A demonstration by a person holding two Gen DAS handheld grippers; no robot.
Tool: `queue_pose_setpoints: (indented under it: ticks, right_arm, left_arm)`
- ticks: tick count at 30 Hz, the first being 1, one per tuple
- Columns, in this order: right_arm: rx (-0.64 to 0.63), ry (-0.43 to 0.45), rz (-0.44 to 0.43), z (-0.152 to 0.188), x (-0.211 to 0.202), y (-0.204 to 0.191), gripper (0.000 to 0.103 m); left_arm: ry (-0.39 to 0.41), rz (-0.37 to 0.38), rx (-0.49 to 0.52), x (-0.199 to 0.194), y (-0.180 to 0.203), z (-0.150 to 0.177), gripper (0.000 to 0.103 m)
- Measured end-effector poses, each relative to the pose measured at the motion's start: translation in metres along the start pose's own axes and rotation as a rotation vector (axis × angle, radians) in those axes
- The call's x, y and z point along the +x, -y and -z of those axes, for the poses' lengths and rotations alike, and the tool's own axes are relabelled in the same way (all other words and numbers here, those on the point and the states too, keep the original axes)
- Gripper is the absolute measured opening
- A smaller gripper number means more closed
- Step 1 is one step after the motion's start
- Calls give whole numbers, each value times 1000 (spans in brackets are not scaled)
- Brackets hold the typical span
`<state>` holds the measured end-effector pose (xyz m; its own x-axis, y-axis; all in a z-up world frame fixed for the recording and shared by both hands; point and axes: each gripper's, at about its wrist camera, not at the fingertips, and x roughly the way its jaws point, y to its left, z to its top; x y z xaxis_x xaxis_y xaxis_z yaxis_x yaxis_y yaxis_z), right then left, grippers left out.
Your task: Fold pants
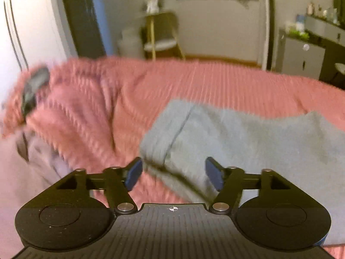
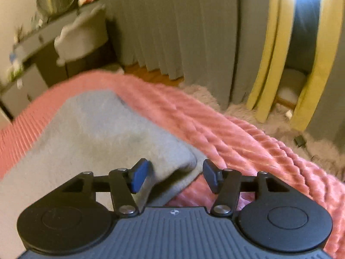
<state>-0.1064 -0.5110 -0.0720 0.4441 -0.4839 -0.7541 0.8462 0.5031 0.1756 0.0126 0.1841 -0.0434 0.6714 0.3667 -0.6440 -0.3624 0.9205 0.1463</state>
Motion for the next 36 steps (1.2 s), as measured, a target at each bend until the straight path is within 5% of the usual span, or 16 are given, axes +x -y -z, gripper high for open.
queue_pose_setpoints:
  ticks: [4,8,11,14,17,19,21,24,29,31,32,33,35,36]
  right_arm:
    - [228,-83,-183,-6,10,17,70]
    - [374,-182,-241,5,33,25,71]
    - [388,-153,-281,7,32,26,71]
    - [465,-140,-347,1,37,39,71]
    - [547,-159,-411,-1,51,45,71]
    - [561,-195,-421,1,64,43,61]
    - [543,-215,-412,3,71,36,15]
    - [500,-148,-420,-7,58,25,6]
    - [278,185,-492,-21,-13,12,6]
    - [222,260,-457,-12,-19,18,9]
    - [211,237,-384,-7,-9,23,19]
    - [220,148,-301,-5,8,30,38]
    - [298,-72,-108,0,42,51,42]
    - [354,-58,-107,4,41,64,46]
  left_arm:
    - [33,194,-56,-11,28,-13,95]
    - [-74,396,-73,7,90,-10,96]
    - [-136,422,-6,27,143,4,95]
    - [-119,395,121,39,177,30,94]
    - [-183,335,231,54,200,43,94]
    - [-160,336,228,52,199,41,95]
    - [-173,336,215,54,195,43,97]
    - [-189,343,189,59,196,41,97]
    - [-184,327,198,61,197,39,98]
    - [-189,325,191,59,197,39,99]
    - [-191,325,189,58,196,39,99]
    - [-193,325,189,58,196,39,99]
    - [-196,324,190,57,196,39,99]
    - [-197,323,189,56,196,39,99]
